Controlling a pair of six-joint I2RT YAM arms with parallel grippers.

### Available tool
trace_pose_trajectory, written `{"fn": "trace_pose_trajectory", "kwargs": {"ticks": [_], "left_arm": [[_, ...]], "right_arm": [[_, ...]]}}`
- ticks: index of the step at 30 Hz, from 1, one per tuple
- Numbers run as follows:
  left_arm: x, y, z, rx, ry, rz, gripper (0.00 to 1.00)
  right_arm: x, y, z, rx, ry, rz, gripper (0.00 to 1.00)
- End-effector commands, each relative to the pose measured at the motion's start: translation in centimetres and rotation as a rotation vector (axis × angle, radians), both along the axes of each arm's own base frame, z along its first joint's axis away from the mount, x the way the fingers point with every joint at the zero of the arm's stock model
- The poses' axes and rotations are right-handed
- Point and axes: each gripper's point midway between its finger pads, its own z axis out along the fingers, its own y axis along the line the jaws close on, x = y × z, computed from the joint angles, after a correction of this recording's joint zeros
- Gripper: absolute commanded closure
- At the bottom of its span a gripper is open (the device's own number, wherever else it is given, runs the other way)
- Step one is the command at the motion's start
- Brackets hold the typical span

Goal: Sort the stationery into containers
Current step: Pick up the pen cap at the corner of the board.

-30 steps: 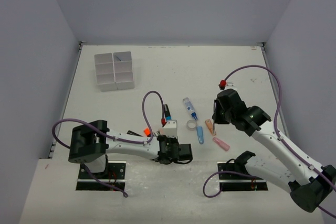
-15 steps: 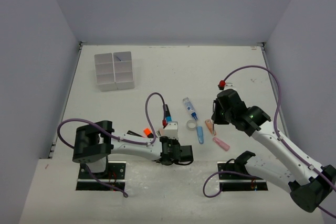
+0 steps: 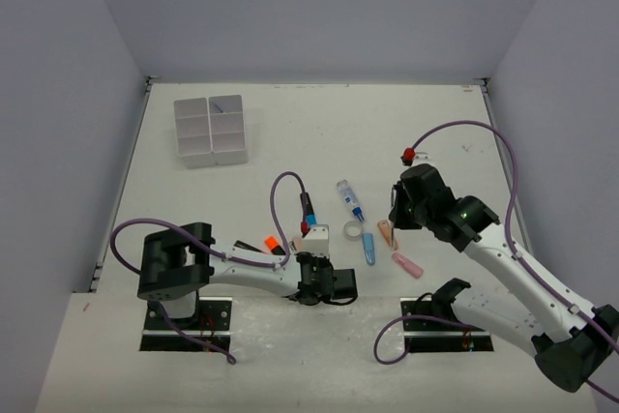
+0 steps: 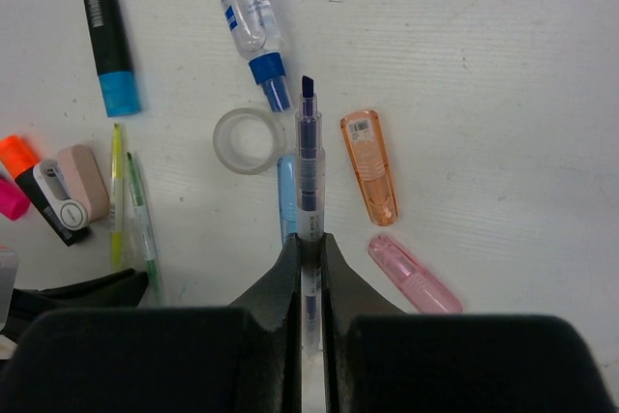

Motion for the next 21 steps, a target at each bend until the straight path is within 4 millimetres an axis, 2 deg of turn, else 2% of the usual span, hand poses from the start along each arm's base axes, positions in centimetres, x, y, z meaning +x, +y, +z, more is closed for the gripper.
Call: {"fn": "trace_pose_trajectory", "kwargs": {"ticks": [1,4,8,12,13,14,17,18,19,21], "left_arm": [[0.0,0.4,-0.7,0.005,-0.011,0.022,0.93],[0.1,0.4,0.0,-0.016,-0.018,0.019,1.00],[0.2,0.1,2.0,-0.056,-0.046,0.012,1.00],[1.4,-0.4,5.9,-0.102,-0.127,0.005,1.00],[1.5,-0.2,6.3,-0.090,-0.137,0.004,1.00],[2.3,-0.6,8.6,-0.109,-0.189,0.006,1.00],[5.0,-0.5,14.7,-0.131,-0.369,0.038,1.00],[5.6,-0.5,15.8,-0.137,-0.391,0.031,1.00],[7.2,-0.6,18.7,-0.165,-0.474,0.036,1.00],[9.3,0.0,23.5,-0.167,-0.590,-0.035,1.00]], "right_arm": [[0.1,0.5,0.5,0.030,-0.032,0.025,1.00],[0.1,0.6,0.7,0.039,-0.038,0.028,1.00],[0.0,0.6,1.0,0.046,-0.052,0.033,1.00],[0.1,0.6,1.4,0.060,-0.076,0.040,1.00],[0.1,0.7,1.4,0.066,-0.079,0.046,1.00],[0.1,1.1,1.7,0.090,-0.094,0.060,1.00],[-0.2,4.4,3.6,0.244,-0.177,0.221,1.00],[-0.7,5.4,4.2,0.301,-0.202,0.276,1.00],[-1.4,6.0,4.4,0.352,-0.224,0.320,1.00],[-3.1,9.0,5.9,0.560,-0.277,0.456,1.00]]}}
